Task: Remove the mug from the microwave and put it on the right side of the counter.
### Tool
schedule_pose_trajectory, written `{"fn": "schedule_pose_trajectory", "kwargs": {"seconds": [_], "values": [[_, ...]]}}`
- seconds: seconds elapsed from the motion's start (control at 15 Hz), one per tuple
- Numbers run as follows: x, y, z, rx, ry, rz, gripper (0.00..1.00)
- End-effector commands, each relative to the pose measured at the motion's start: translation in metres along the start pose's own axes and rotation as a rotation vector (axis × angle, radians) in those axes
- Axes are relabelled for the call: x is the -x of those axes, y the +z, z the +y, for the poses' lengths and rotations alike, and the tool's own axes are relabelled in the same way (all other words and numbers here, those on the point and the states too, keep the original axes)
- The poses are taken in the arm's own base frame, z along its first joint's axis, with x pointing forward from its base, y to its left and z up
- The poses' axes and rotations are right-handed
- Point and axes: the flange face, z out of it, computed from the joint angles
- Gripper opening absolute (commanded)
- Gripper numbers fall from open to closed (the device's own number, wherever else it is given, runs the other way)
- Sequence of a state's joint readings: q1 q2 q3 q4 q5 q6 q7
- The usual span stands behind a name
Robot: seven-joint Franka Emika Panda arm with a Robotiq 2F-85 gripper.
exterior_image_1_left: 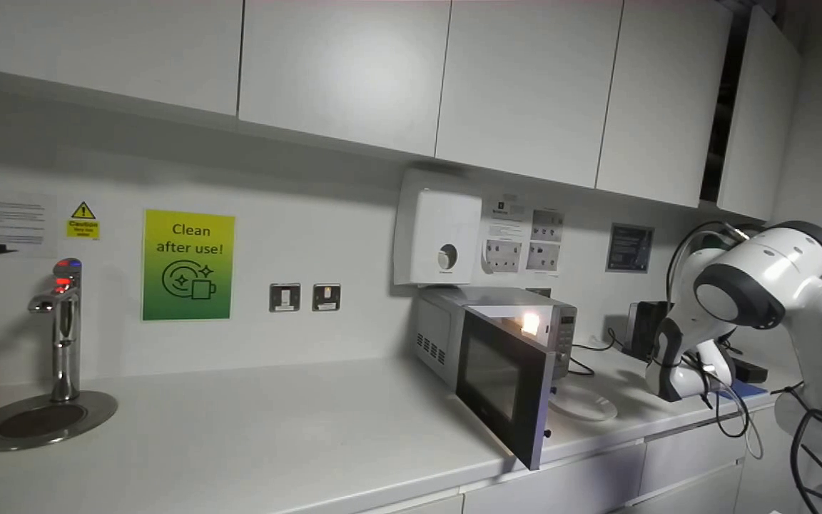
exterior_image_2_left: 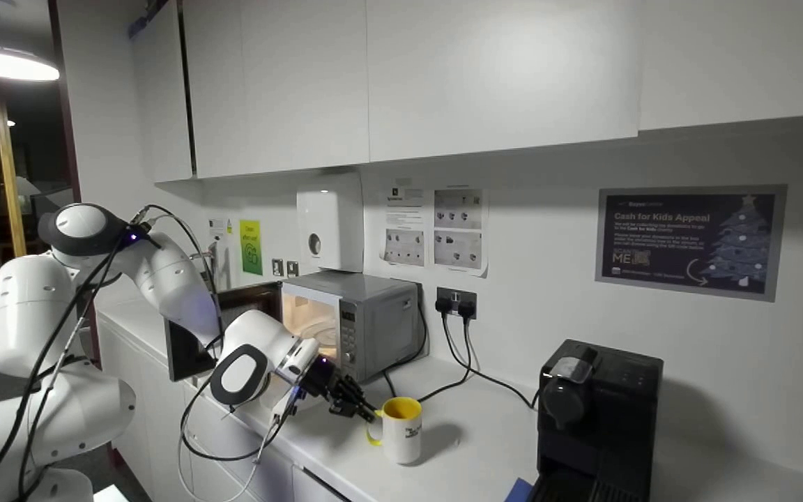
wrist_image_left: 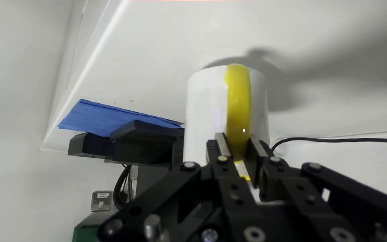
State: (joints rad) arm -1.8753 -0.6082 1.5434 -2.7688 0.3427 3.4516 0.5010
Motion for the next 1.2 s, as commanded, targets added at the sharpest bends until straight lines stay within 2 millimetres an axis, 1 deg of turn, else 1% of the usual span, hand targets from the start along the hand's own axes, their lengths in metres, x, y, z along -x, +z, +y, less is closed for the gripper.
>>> {"fn": "schedule_pose_trajectory", "kwargs": {"seconds": [0.0, 0.4, 0.8, 0.87, 0.93, 1.0, 1.13], "values": [[-0.004, 0.006, 0.006, 0.031, 0.006, 0.023, 0.04], [0.002, 0.013, 0.008, 0.046, 0.006, 0.010, 0.04], [0.002, 0.016, 0.010, 0.051, 0.008, 0.004, 0.05], [0.002, 0.016, 0.010, 0.051, 0.004, 0.003, 0.43], [0.002, 0.017, 0.011, 0.052, 0.004, 0.002, 0.45], [0.002, 0.017, 0.011, 0.054, 0.004, 0.002, 0.51], [0.004, 0.019, 0.015, 0.059, 0.006, -0.006, 0.67]]}}
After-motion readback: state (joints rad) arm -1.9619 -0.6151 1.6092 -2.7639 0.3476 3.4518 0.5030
